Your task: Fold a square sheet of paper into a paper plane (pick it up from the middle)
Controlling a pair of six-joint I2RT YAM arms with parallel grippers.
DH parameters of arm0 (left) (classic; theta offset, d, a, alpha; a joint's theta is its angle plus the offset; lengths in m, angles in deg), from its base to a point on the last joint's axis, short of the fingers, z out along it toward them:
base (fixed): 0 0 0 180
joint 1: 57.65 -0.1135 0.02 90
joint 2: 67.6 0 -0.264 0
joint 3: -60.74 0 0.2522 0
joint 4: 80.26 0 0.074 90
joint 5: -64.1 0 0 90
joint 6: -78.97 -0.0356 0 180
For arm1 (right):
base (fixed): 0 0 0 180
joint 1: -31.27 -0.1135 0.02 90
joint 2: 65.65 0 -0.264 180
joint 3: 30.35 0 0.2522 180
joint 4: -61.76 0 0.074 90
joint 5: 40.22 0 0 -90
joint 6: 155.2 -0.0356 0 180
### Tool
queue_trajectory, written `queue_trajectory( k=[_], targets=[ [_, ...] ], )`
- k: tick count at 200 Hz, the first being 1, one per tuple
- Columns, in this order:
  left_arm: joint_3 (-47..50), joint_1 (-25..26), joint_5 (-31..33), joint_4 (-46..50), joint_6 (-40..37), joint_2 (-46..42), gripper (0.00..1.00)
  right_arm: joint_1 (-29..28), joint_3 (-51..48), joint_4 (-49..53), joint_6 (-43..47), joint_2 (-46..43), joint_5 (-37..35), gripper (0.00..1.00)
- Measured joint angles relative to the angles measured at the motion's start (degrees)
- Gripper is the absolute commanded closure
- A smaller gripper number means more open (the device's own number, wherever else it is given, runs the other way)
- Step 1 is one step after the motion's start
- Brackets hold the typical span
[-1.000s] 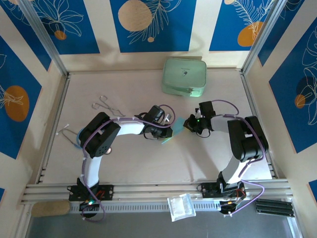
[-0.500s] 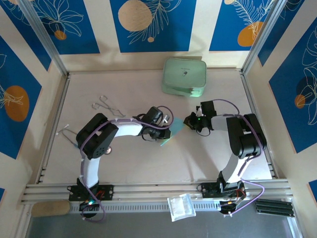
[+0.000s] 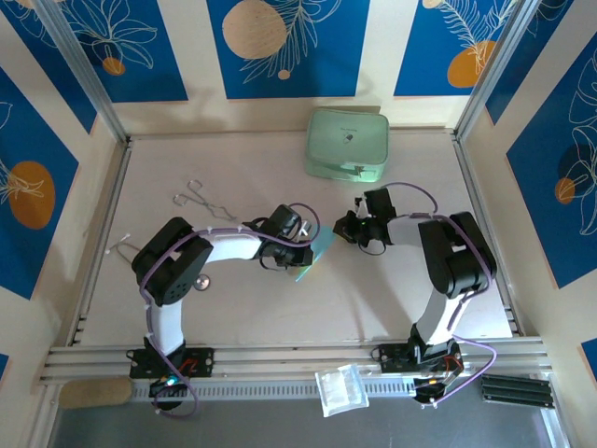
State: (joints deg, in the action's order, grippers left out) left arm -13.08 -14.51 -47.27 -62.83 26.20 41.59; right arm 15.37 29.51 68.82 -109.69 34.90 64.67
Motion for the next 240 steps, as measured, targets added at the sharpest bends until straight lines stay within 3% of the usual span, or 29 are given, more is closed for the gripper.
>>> queue_trajectory(
  k=[35,97,168,240],
  targets=[
    [0.0,0.0,0.0,0.0,0.0,0.0,0.99,-3.6,-0.1,0.5,1.1,-3.9,0.0,0.89],
    [0.0,0.0,0.0,0.0,0.2,0.0,0.98,-7.3,-0.8,1.4,1.0,-1.0,0.1,0.90],
    [0.0,0.0,0.0,0.0,0.4,0.0,0.99,2.6,-0.9,-2.4,-1.0,3.3,5.0,0.89],
    [0.0,0.0,0.0,-0.1,0.4,0.0,0.99,6.1,-0.8,-3.6,-3.8,4.0,6.3,0.89]
  ],
)
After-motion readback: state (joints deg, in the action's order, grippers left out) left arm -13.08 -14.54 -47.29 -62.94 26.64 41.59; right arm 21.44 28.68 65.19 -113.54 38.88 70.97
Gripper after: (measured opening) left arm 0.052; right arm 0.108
